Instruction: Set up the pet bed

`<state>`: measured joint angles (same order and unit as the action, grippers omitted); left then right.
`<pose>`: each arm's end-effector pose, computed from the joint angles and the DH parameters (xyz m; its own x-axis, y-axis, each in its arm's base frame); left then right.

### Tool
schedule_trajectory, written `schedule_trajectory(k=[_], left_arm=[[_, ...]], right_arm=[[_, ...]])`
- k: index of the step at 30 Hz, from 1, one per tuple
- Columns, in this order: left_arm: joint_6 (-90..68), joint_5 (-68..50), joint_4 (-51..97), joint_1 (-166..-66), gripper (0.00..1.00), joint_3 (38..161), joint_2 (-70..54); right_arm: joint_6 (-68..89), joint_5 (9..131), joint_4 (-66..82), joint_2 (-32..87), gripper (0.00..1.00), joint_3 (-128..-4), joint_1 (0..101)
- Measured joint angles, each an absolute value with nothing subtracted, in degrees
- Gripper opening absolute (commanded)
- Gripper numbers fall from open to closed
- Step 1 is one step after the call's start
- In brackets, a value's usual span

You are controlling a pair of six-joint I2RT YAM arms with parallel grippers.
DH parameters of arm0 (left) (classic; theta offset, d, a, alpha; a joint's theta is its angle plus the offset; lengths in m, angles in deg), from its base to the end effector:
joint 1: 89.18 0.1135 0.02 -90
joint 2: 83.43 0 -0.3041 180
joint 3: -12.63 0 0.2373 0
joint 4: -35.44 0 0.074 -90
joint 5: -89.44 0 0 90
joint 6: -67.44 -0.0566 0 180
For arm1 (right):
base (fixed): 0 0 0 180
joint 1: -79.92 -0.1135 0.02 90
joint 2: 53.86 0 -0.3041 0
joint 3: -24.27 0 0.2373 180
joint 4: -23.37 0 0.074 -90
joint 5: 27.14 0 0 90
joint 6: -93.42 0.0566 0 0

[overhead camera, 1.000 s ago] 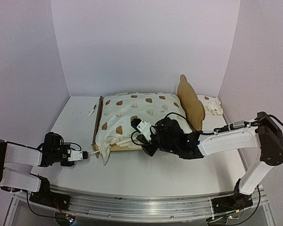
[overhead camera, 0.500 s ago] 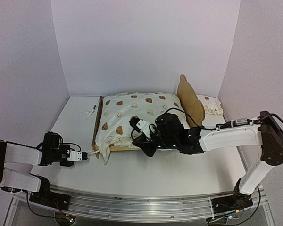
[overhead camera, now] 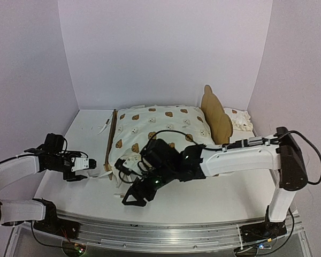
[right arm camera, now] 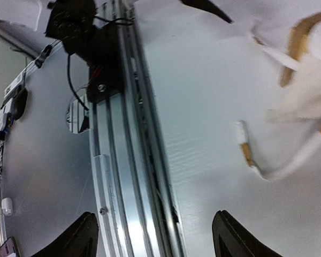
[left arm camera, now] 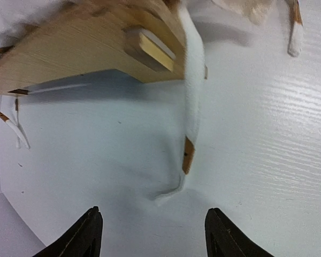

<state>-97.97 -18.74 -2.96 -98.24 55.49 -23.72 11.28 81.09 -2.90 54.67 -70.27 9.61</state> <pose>0.1617 -0.0437 0.2023 0.1104 0.9135 -0.3917 0.8672 0.1041 0.4870 0.1331 0.4244 0.2619 -0.3490 -0.5897 -0.7283 -0.9358 0.1776 0.3046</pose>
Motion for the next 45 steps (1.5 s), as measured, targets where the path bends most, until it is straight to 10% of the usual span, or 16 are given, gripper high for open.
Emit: schedule_trajectory(k=[9, 21, 29, 45], left_arm=[[-82.9, -31.1, -11.2, -100.8, 0.69, 73.9, -24.0], [-66.1, -26.1, -3.8, -129.8, 0.72, 89.8, -7.6], [-67.4, -19.6, 2.7, -145.0, 0.74, 89.8, 2.3], [-61.7, -5.7, 14.3, -145.0, 0.69, 90.5, 15.6]], right_arm=[[21.0, 61.9, -23.6, 32.3, 0.69, -64.4, 20.4], [26.3, 43.7, -36.0, 8.6, 0.52, -41.9, 27.9], [17.1, 44.1, -23.1, 4.9, 0.53, -26.1, 35.3], [2.9, 47.6, 12.4, 13.6, 0.46, -13.4, 42.8]])
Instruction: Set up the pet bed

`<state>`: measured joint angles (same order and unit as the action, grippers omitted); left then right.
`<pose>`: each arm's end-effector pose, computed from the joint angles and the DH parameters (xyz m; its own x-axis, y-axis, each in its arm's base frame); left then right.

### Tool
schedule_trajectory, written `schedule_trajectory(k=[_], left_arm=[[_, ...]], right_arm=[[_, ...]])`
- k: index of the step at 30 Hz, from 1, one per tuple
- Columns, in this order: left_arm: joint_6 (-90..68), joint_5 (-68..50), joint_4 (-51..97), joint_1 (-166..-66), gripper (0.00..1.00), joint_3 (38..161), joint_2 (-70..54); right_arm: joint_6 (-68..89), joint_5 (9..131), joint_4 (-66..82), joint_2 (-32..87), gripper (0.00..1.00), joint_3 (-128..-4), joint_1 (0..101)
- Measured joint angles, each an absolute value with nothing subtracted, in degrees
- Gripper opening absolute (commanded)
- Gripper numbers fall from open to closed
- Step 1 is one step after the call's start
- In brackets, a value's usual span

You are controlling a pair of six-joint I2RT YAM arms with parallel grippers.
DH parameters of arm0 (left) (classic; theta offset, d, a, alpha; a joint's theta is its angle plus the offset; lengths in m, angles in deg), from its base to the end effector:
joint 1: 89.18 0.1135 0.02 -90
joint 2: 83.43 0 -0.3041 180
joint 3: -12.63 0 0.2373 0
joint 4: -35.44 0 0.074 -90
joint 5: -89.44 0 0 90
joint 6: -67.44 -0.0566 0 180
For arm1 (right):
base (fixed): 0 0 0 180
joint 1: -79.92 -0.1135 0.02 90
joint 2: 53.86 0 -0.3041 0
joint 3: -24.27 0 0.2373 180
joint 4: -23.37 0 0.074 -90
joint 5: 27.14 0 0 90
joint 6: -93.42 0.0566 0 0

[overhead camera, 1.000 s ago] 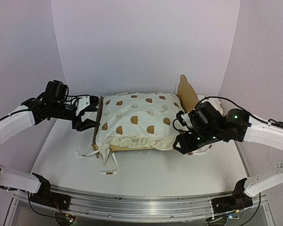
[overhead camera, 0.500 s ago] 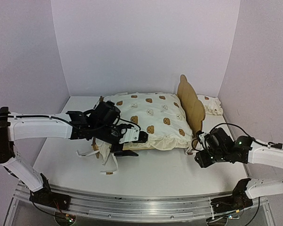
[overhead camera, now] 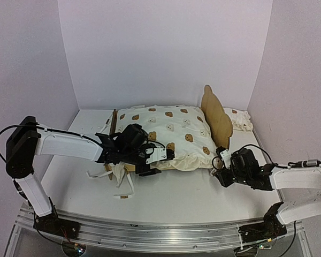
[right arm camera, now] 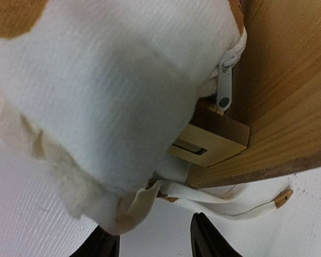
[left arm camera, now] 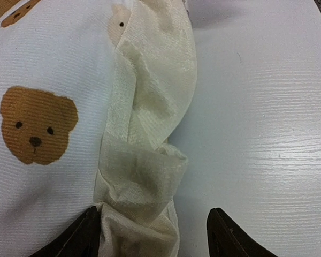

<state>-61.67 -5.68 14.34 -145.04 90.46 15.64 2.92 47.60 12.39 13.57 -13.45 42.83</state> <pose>0.2122 -0.3219 0.2400 0.2501 0.7507 -0.6115 0.9068 0.0397 0.4196 0.1740 0.1129 0.1929 -0.5164 -0.4009 -0.7567 -0.4271 0.8865 -0.1782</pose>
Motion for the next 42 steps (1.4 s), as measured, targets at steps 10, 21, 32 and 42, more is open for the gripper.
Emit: schedule_trajectory(k=[10, 21, 32, 42], left_arm=[[-61.0, -4.9, 15.5, -144.6, 0.69, 89.2, 14.5], [-58.6, -5.3, 16.3, -143.3, 0.69, 88.4, 10.4], [-50.5, -13.2, 15.8, -143.2, 0.68, 89.7, 10.1], [-37.1, -27.1, 25.2, -143.2, 0.61, 97.4, 19.3]], right_arm=[[-0.3, 46.8, 21.0, 21.7, 0.26, -13.5, 44.3], [-1.8, 45.2, 19.2, 21.4, 0.02, -15.5, 44.8], [0.8, 65.1, -7.7, 12.3, 0.00, -38.6, 45.0], [11.9, 76.7, -13.9, 23.5, 0.00, -53.0, 45.0]])
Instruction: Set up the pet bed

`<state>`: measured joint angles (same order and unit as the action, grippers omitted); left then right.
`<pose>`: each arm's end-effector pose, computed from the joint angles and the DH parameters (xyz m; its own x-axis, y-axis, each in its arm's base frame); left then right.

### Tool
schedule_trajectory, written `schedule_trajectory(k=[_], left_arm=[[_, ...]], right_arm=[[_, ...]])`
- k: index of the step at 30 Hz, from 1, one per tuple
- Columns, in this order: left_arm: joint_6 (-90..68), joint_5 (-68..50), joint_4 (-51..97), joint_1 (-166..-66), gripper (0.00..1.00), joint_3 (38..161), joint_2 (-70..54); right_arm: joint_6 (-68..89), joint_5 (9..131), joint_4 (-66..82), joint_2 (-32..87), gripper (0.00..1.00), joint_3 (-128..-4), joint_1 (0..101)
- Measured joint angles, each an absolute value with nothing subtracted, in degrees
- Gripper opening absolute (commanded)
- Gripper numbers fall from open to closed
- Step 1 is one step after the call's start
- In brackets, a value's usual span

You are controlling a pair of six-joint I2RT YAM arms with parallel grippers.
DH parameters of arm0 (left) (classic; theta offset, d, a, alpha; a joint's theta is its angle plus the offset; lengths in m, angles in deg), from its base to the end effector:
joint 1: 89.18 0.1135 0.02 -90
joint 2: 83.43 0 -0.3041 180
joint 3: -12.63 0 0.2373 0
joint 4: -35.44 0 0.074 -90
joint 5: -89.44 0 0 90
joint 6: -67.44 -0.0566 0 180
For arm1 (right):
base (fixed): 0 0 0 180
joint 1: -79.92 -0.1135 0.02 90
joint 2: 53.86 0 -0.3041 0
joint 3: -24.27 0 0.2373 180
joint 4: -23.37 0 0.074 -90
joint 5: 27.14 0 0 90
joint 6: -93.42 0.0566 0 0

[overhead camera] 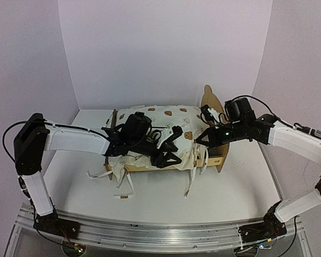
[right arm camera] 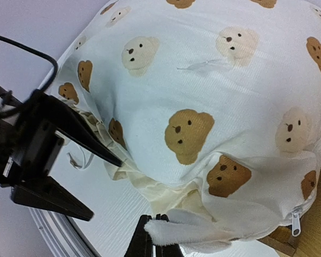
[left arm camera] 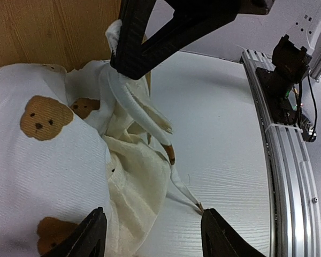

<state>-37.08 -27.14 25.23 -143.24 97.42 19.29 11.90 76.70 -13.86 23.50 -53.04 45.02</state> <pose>0.2275 -0.3570 0.2783 -0.0284 0.4212 -0.9065 0.9945 0.1032 0.0168 0.2329 0.1790 0.3319 -0.5963 -0.2414 -0.7656 -0.6306 0.7310 0.2606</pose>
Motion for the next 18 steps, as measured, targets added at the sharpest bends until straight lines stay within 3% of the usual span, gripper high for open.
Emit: schedule_trajectory(k=[4, 10, 14, 18], left_arm=[[-31.0, -29.0, 28.4, -143.2, 0.60, 98.2, 23.9], [-26.5, -30.5, 31.6, -143.9, 0.48, 103.6, 30.7], [-25.6, -31.8, 33.8, -144.4, 0.45, 106.6, 32.6], [-26.2, -33.6, 36.1, -144.7, 0.31, 107.7, 32.8]], right_arm=[[13.7, 78.8, -14.6, 24.2, 0.00, -54.0, 45.0], [15.2, 81.5, -15.4, 24.2, 0.00, -54.0, 45.0], [15.8, 81.7, -15.4, 24.2, 0.00, -54.0, 45.0], [16.5, 81.5, -15.4, 24.1, 0.00, -54.0, 45.0]])
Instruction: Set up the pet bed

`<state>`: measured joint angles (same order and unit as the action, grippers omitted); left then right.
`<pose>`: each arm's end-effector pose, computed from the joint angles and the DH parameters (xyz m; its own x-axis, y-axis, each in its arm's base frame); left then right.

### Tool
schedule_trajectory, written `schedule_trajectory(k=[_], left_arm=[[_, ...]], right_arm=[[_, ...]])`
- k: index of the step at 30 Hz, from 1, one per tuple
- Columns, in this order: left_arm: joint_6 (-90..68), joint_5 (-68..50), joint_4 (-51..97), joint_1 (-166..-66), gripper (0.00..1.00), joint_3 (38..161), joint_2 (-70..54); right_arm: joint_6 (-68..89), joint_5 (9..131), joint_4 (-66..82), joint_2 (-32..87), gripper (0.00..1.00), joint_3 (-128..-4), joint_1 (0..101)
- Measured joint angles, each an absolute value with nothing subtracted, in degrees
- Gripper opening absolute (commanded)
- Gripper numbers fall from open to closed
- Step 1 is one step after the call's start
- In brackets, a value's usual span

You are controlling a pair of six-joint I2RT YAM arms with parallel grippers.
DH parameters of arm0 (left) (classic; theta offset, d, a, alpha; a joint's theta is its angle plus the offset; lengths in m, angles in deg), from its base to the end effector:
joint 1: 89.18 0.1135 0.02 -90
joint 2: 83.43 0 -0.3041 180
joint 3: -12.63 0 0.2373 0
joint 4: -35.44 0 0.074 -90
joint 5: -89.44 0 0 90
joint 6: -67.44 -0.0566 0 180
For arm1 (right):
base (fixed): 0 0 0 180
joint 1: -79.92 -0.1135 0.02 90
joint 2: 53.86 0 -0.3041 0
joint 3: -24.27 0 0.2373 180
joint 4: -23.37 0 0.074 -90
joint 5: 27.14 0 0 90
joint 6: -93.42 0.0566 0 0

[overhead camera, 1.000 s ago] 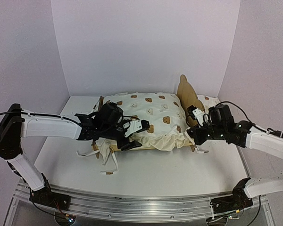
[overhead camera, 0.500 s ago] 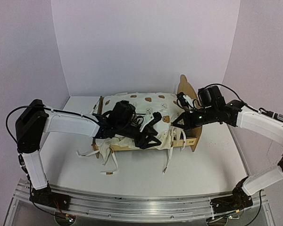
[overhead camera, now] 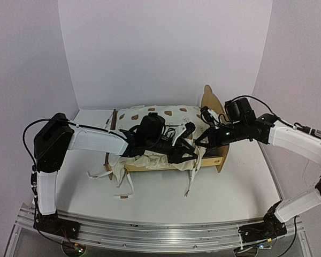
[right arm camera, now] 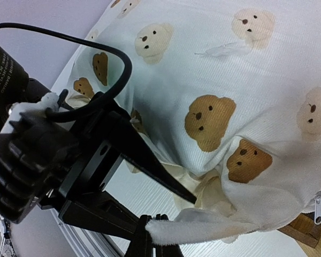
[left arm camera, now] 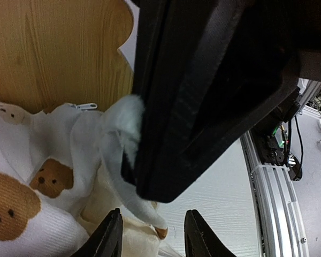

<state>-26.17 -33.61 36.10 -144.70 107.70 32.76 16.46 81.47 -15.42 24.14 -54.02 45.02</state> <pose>0.2516 -0.4209 0.2584 -0.1358 0.2909 -0.9471 0.9907 0.0351 -0.1313 0.2308 0.1830 0.3327 -0.6660 -0.2038 -0.7176 -0.6126 0.6984 0.3701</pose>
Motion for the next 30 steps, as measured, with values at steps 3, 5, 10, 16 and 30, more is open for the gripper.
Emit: schedule_trajectory(k=[3, 5, 10, 16, 30], left_arm=[[-26.6, -34.4, 36.6, -144.8, 0.18, 108.6, 33.4], [-26.7, -34.2, 36.9, -144.8, 0.10, 109.2, 34.1], [-27.4, -33.2, 36.6, -144.8, 0.00, 109.7, 35.0], [-29.0, -32.0, 34.4, -144.6, 0.00, 110.1, 35.0], [-35.5, -26.9, 29.6, -141.9, 0.00, 110.1, 32.8]], right_arm=[[16.6, 81.2, -15.4, 23.9, 0.00, -54.0, 45.0], [16.6, 81.1, -15.4, 23.8, 0.00, -54.0, 45.0], [16.7, 80.5, -15.4, 23.6, 0.00, -53.8, 45.0], [16.9, 75.8, -16.9, 23.2, 0.09, -51.9, 45.0], [21.0, 62.3, -24.0, 17.7, 0.67, -39.4, 44.8]])
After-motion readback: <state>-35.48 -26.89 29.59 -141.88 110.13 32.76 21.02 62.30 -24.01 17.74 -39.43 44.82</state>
